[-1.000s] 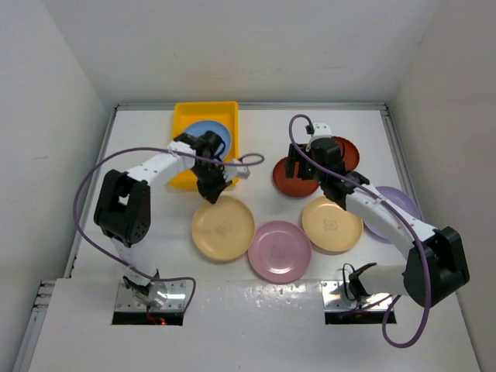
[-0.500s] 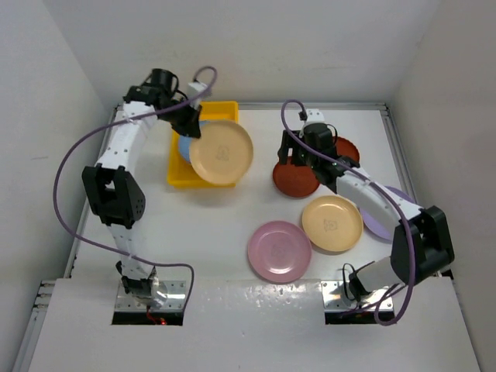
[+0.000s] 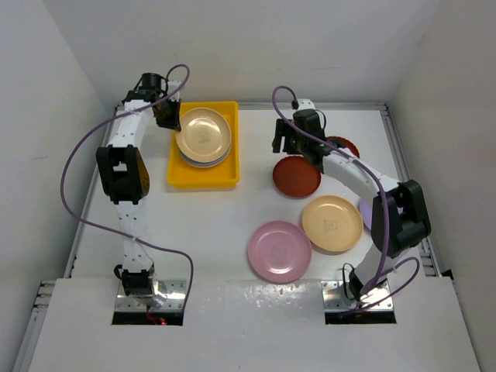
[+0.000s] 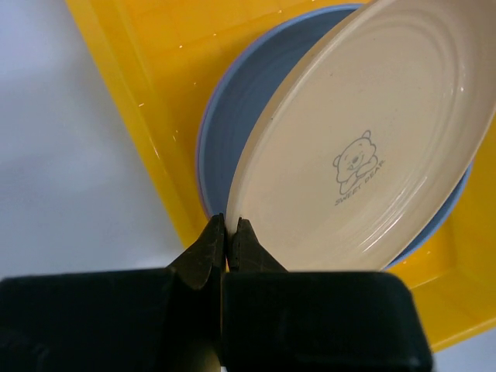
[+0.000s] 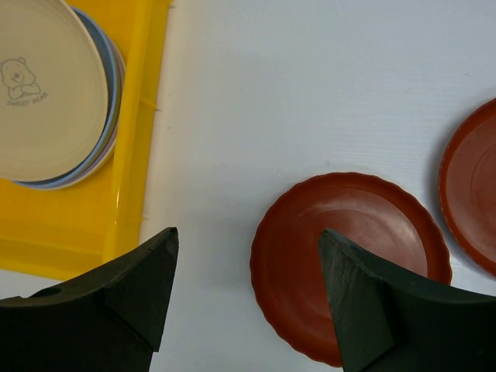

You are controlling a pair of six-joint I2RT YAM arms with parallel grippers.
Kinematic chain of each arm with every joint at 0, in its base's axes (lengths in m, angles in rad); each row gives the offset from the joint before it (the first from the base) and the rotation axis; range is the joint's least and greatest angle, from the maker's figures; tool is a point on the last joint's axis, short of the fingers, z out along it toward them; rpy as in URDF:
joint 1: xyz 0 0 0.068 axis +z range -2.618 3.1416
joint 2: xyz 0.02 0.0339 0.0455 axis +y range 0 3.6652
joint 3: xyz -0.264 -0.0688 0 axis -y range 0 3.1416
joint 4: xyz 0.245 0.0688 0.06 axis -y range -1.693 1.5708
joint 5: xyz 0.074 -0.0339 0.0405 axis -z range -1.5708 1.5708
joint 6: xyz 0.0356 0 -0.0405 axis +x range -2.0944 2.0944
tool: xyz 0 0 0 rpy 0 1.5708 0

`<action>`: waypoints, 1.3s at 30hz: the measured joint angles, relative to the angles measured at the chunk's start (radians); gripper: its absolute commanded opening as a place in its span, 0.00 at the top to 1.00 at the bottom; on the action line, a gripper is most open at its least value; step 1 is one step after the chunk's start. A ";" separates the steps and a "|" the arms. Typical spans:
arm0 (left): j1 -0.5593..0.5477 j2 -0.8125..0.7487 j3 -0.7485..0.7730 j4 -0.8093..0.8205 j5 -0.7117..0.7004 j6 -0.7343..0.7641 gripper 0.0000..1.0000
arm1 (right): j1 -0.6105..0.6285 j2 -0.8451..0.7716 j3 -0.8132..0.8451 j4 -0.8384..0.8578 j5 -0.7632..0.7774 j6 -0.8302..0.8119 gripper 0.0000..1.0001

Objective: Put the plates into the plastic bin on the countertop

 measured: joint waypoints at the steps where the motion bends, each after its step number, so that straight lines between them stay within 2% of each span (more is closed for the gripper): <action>1: -0.001 0.003 0.000 0.004 -0.008 -0.004 1.00 | 0.000 0.007 0.006 -0.004 0.000 0.002 0.28; 4: -0.002 0.011 -0.001 0.024 -0.031 -0.011 1.00 | 0.000 0.020 0.014 -0.019 -0.003 0.008 0.28; 7: -0.002 0.013 -0.007 0.037 -0.050 -0.011 0.95 | 0.000 0.027 0.020 -0.031 -0.008 0.013 0.28; 11: -0.002 0.014 -0.037 0.053 -0.059 -0.005 0.77 | 0.000 0.031 0.037 -0.047 -0.018 0.014 0.28; 12: -0.003 0.014 -0.048 0.055 -0.059 0.000 0.69 | 0.000 0.031 0.041 -0.048 -0.021 0.014 0.28; 15: -0.009 0.023 -0.069 0.049 -0.064 0.022 0.57 | 0.000 0.031 0.048 -0.049 -0.024 0.014 0.28; 22: -0.040 0.029 -0.076 0.039 -0.104 0.064 0.54 | 0.000 0.031 0.048 -0.072 -0.031 0.009 0.28; 24: -0.047 0.029 -0.076 0.037 -0.113 0.071 0.52 | 0.000 0.030 0.046 -0.079 -0.051 -0.010 0.25; 27: -0.050 0.028 -0.074 0.031 -0.134 0.081 0.51 | 0.000 0.019 0.019 -0.116 -0.126 -0.085 0.21; 31: -0.050 0.008 -0.074 0.024 -0.165 0.095 0.50 | 0.002 0.010 -0.030 -0.249 -0.249 -0.231 0.21; 35: -0.050 -0.045 -0.074 0.023 -0.187 0.101 0.47 | 0.029 0.010 -0.111 -0.381 -0.300 -0.352 0.21; 38: -0.047 -0.100 -0.075 0.024 -0.193 0.103 0.47 | 0.064 0.020 -0.163 -0.433 -0.321 -0.419 0.27; 39: -0.047 -0.118 -0.075 0.025 -0.194 0.103 0.47 | 0.075 0.030 -0.170 -0.446 -0.328 -0.438 0.32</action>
